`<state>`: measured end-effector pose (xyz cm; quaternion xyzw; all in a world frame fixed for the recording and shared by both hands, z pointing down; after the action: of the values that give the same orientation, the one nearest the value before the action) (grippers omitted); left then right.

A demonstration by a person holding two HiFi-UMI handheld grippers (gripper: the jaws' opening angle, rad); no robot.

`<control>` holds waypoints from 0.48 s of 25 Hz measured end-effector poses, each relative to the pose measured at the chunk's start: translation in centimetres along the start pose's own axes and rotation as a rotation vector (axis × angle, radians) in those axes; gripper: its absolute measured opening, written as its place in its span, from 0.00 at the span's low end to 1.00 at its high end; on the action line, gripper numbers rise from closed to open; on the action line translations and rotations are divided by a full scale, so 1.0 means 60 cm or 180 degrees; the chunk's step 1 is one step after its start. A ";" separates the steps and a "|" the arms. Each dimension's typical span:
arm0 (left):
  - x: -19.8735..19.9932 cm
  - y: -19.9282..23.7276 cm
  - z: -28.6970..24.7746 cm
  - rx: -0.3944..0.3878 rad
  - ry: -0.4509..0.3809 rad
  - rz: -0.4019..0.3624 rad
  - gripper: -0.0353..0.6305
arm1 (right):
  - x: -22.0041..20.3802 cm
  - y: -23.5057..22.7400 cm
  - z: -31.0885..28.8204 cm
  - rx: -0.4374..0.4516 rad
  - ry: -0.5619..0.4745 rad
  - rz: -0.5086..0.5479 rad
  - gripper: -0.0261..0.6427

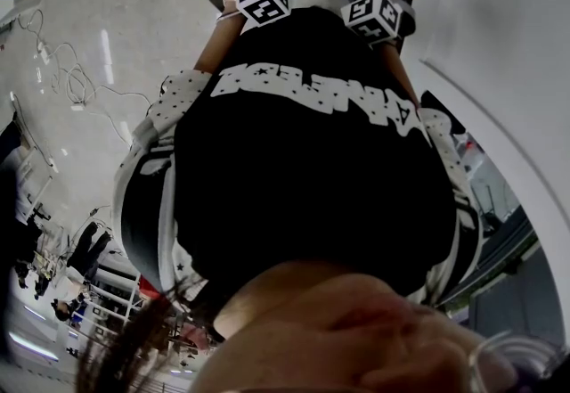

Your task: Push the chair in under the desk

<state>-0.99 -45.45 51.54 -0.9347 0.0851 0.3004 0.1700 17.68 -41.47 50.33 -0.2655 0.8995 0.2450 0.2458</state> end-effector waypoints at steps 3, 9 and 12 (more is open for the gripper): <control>-0.001 -0.004 0.003 0.0027 0.0019 -0.0033 0.36 | -0.003 0.003 -0.002 0.0002 -0.0021 0.0002 0.31; 0.001 -0.016 0.007 0.0105 -0.0084 -0.0048 0.38 | -0.001 0.006 0.010 0.0048 -0.0062 0.0024 0.31; -0.002 -0.020 0.010 0.0167 -0.0111 -0.0064 0.38 | -0.001 0.009 0.009 0.0072 -0.0083 0.0053 0.31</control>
<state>-1.09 -44.08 51.48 -0.9253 0.0807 0.3126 0.1989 17.56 -40.72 50.13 -0.2520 0.9011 0.2404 0.2584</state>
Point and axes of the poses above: the fingertips, and each gripper's own axes: z backward along the fingers, y to its left, x out of its top, the point moved 10 cm from there along z, backward along the fingers, and after that the axes turned 5 degrees about -y, right-handed, at the moved point
